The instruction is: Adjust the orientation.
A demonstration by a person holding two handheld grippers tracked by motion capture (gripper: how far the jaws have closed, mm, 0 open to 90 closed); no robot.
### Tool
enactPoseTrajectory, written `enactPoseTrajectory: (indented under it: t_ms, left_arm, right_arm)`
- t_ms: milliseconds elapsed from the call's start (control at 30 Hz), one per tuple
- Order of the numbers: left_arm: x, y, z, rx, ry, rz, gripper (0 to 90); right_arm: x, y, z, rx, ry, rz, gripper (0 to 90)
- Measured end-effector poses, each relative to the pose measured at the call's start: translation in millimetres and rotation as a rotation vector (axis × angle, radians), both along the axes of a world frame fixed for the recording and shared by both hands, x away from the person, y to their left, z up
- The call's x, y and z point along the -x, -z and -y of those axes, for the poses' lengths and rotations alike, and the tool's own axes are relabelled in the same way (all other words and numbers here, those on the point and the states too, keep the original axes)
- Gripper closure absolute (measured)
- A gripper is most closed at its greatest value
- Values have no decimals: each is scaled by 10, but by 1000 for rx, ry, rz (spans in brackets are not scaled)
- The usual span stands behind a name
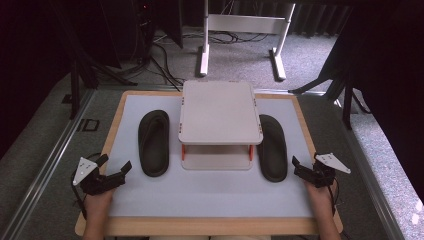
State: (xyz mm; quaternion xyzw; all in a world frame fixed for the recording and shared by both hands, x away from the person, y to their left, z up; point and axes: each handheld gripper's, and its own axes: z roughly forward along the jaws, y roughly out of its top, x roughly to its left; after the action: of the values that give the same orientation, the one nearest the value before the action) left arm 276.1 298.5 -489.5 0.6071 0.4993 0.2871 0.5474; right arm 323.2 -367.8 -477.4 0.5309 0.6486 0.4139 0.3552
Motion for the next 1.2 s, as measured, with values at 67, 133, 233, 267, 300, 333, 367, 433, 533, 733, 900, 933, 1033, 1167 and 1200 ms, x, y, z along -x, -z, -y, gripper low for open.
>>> enactPoseTrajectory:
  t_ms: [67,133,233,267,300,333,367,433,533,733,900,933,1033,1167,1200]
  left_arm:
    - [-7,-3,-17,17,0,-14,15]
    - [-6,-5,-22,19,-2,-16,15]
    - [-9,-10,-37,32,3,-26,15]
    - [-12,-12,-43,36,9,-33,15]
    - [-20,-13,-49,41,11,-41,15]
    - [-26,-18,-51,40,13,-52,15]
    - [-38,-24,-58,41,18,-66,15]
    - [-56,-31,-67,47,18,-88,15]
    - [-72,-43,-90,67,22,-106,15]
    - [-126,-119,-105,31,31,-161,15]
    - [-180,-243,-99,-18,70,-207,15]
    - [-192,-266,-101,-32,79,-217,16]
    - [-228,-328,-91,-65,97,-247,17]
    - [-288,-433,-52,-129,126,-290,17]
    - [-308,-468,-41,-149,149,-307,18]
  right_arm:
    - [-2,0,18,-18,2,-3,131]
    - [2,0,24,-24,1,2,130]
    - [7,0,17,-17,3,9,131]
    - [9,0,14,-14,4,11,130]
    - [6,1,11,-12,3,8,131]
    - [3,1,10,-11,2,6,131]
    - [3,1,11,-12,-1,5,131]
    - [0,0,12,-13,-3,1,135]
    - [-16,2,-1,-1,-7,-14,146]
    - [-11,1,3,-5,-6,-10,146]
    - [-11,2,-12,9,-8,-13,147]
    - [-11,2,-14,9,-8,-13,147]
    - [-11,2,-7,4,-8,-13,147]
    - [-12,2,-7,3,-10,-14,147]
    - [-13,2,-7,5,-11,-13,147]
